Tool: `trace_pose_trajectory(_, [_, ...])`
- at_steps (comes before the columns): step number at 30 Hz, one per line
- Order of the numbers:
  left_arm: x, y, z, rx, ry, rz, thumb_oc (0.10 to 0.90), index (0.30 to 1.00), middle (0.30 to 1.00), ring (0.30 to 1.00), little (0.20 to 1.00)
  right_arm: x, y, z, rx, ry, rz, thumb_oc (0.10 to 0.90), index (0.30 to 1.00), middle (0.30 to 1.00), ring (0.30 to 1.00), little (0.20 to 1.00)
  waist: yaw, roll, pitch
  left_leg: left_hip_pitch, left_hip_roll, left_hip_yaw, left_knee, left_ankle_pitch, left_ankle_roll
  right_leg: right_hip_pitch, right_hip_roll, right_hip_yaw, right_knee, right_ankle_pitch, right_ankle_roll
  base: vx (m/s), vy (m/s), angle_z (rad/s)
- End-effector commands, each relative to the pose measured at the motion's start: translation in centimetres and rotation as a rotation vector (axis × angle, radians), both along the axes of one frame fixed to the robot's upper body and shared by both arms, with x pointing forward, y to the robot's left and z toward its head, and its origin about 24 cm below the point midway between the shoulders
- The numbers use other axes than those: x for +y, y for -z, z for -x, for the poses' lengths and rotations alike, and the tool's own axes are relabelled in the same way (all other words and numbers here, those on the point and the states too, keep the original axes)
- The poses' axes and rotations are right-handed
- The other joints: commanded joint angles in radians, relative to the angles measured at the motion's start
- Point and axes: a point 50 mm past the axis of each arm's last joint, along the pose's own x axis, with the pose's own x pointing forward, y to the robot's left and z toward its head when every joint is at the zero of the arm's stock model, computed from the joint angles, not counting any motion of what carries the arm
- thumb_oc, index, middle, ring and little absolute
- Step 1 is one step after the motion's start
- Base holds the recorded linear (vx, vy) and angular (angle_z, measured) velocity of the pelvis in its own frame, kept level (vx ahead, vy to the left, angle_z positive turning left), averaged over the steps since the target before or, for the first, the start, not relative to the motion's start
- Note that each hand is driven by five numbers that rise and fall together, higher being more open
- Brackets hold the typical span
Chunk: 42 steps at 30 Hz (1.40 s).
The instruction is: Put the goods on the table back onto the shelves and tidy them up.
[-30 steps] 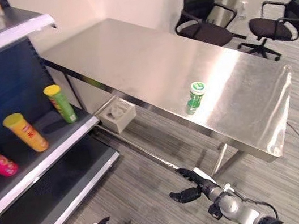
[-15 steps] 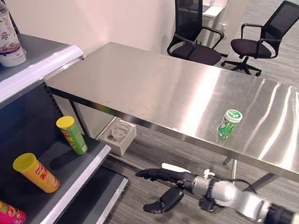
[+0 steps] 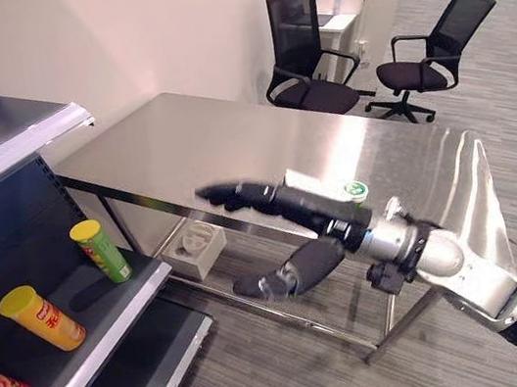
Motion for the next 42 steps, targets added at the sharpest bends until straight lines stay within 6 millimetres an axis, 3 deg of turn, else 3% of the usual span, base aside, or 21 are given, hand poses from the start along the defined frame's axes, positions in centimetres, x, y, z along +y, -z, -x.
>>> trace_pose_trajectory(1, [-1.0,-0.2,-2.6,-0.074,0.043,0.024,0.8,0.9,0.9,0.9,0.9,-1.2,-3.7,0.2,-0.169,0.059,-0.175,0.8,0.9,0.9,0.9,0.9,0.016,-0.012,-0.056,-0.024,0.007,-0.009,0.007,-0.074,0.003,-0.013,-0.079,0.031,0.075,-0.007,0.068,0.03,0.005,0.02])
trace_pose_trajectory(6, [-0.7,-0.2,-2.0,-0.065,0.0,0.02,0.8,0.9,0.9,0.9,0.9,-5.4,-3.6,-0.7,-0.29,0.344,-0.029,0.8,0.9,0.9,0.9,0.9,0.005,-0.014,-0.06,-0.016,0.002,-0.014,0.007,-0.082,0.005,-0.002,-0.079,0.027,0.078,-0.01,0.071,0.03,0.009,0.05])
trace_pose_trajectory(10, [-1.0,-0.1,-2.1,-0.065,0.022,0.037,0.8,0.9,0.9,0.9,0.9,-9.4,-2.9,-0.9,-0.437,0.625,0.257,0.8,0.9,0.9,0.9,0.9,-0.002,-0.01,-0.06,-0.016,0.0,-0.025,0.007,-0.086,0.01,0.0,-0.076,0.024,0.083,-0.017,0.072,0.03,0.009,0.05])
trace_pose_trajectory(14, [-1.3,-0.1,-2.2,-0.063,0.038,0.046,0.8,0.9,0.9,0.9,0.9,-11.3,-2.7,-1.0,-0.5,0.75,0.426,0.8,0.9,0.9,0.9,0.9,-0.004,-0.009,-0.057,-0.019,-0.003,-0.036,0.007,-0.086,0.013,0.0,-0.075,0.022,0.084,-0.019,0.071,0.0,0.002,0.01])
trace_pose_trajectory(16, [-1.5,0.0,-2.3,-0.06,0.046,0.052,0.8,0.9,0.9,0.9,0.9,-12.1,-2.5,-1.1,-0.485,0.79,0.421,0.8,0.9,0.9,0.9,0.9,-0.004,-0.008,-0.056,-0.021,-0.004,-0.04,0.007,-0.085,0.013,0.0,-0.074,0.021,0.082,-0.019,0.071,0.01,0.009,0.08])
trace_pose_trajectory(25, [-2.0,0.1,-2.5,-0.056,0.063,0.073,0.8,0.9,0.9,0.9,0.9,-13.7,-0.5,-1.5,-0.355,0.826,0.47,0.8,0.9,0.9,0.9,0.9,-0.009,-0.009,-0.057,-0.022,-0.007,-0.049,0.007,-0.089,0.016,0.001,-0.07,0.022,0.079,-0.02,0.07,0.0,0.002,0.01])
trace_pose_trajectory(26, [-2.2,0.1,-2.7,-0.057,0.069,0.081,0.8,0.9,0.9,0.9,0.9,-14.1,1.0,-1.9,-0.279,0.834,0.476,0.8,0.9,0.9,0.9,0.9,-0.008,-0.009,-0.057,-0.021,-0.009,-0.049,0.007,-0.089,0.017,0.0,-0.069,0.022,0.079,-0.021,0.07,0.0,0.0,0.0])
trace_pose_trajectory(33, [-2.5,0.2,-2.6,-0.055,0.065,0.091,0.8,0.9,0.9,0.9,0.9,-14.1,4.1,-3.3,-0.102,0.844,0.394,0.8,0.9,0.9,0.9,0.9,0.0,-0.006,-0.056,-0.018,-0.012,-0.053,0.007,-0.09,0.02,0.006,-0.072,0.022,0.074,-0.018,0.068,0.0,0.0,0.0])
trace_pose_trajectory(42, [-2.5,0.2,-2.5,-0.052,0.061,0.088,0.8,0.9,0.9,0.9,0.9,-13.7,5.2,-4.3,-0.033,0.847,0.329,0.8,0.9,0.9,0.9,0.9,0.007,-0.006,-0.053,-0.02,-0.018,-0.057,0.007,-0.09,0.021,0.006,-0.074,0.017,0.072,-0.014,0.068,0.0,0.0,0.0])
